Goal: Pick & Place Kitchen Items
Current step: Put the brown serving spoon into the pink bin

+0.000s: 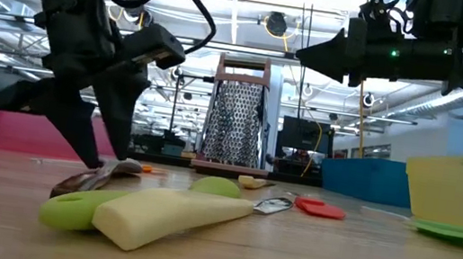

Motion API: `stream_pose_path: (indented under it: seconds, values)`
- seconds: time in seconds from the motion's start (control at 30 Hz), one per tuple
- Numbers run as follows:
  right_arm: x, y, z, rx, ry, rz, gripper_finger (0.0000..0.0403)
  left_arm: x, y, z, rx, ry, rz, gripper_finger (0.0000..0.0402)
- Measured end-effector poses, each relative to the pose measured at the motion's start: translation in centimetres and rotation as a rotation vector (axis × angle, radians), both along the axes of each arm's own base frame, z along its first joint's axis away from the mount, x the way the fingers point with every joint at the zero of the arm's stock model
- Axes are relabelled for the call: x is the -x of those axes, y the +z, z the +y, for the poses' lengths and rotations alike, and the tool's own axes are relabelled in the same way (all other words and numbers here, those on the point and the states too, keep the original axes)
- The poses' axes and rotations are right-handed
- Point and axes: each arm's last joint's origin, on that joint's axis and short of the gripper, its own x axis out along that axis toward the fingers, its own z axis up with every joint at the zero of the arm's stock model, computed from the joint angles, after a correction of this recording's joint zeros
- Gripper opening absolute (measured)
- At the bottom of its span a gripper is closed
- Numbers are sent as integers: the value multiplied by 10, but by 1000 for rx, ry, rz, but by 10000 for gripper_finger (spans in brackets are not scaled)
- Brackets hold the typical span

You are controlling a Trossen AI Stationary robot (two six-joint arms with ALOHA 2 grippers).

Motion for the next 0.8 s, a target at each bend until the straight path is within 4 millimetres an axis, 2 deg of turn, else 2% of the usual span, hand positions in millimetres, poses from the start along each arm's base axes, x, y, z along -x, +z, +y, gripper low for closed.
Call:
stream_pose_path:
  seconds: [0.2,0.33,0.6,0.7,0.8]
  values:
    - [0,0,0,-3,0,1,196,0,-1,10,-44,-18,23,153]
    - [0,-2,0,-6,1,17,196,3,-2,20,-123,-128,72,152]
    - [0,-4,0,-12,1,36,196,-3,-2,58,-271,-264,80,152]
    - [0,-6,0,-15,1,64,196,-3,-2,65,-249,-300,78,152]
    - [0,-7,0,-23,1,72,196,-3,0,64,-225,-265,77,152]
